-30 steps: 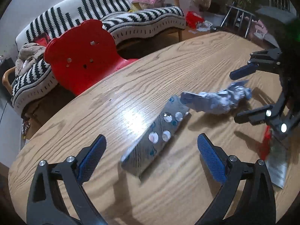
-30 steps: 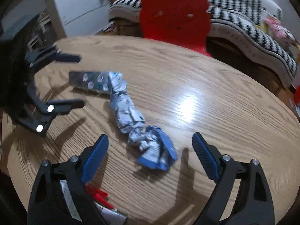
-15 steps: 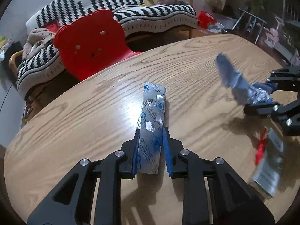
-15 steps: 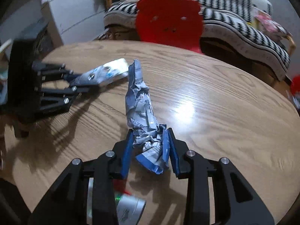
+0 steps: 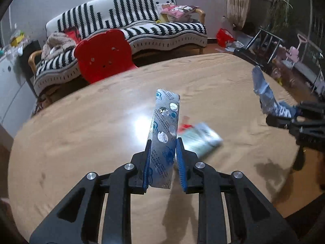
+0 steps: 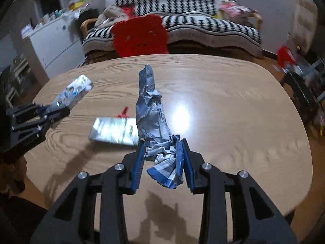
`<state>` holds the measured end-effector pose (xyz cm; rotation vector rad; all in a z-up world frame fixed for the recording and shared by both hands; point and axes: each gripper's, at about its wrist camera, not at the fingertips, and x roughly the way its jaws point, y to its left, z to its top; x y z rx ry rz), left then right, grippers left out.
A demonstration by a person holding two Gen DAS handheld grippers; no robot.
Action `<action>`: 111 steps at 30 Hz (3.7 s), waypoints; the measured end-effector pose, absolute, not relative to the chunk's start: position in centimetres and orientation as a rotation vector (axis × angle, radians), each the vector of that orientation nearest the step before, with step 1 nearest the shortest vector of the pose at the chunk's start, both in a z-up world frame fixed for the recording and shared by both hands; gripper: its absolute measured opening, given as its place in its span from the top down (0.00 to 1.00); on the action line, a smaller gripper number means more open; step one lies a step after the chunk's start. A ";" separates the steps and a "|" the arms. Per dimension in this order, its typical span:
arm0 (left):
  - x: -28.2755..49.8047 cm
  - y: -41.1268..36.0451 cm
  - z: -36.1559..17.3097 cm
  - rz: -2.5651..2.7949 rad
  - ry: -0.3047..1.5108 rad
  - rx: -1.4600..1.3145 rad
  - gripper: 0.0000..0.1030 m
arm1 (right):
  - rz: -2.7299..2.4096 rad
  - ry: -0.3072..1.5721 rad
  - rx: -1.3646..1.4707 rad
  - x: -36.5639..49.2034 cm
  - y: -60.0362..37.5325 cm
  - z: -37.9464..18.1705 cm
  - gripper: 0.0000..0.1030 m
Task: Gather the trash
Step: 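Carry the blister and foil to the black bin and open both tools over it, then move both tools back over the white cigarette pack on the table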
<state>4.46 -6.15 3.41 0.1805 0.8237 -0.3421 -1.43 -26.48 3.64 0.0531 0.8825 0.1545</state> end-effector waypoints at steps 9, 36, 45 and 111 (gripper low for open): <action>-1.5 -13.3 2.1 -0.386 0.811 0.137 0.78 | 0.059 0.832 0.105 -9.1 -33.1 3.2 0.66; -6.7 -34.9 2.0 -0.767 0.739 0.174 0.78 | -0.322 0.810 0.338 -20.3 -54.7 -0.1 0.65; -11.5 -45.4 -1.6 -1.010 0.794 0.240 0.78 | -0.464 0.864 0.515 -25.8 -63.5 -3.9 0.65; -1.8 -10.0 4.4 -0.571 0.635 0.301 0.09 | 0.112 0.820 0.199 -4.1 -30.8 6.4 0.23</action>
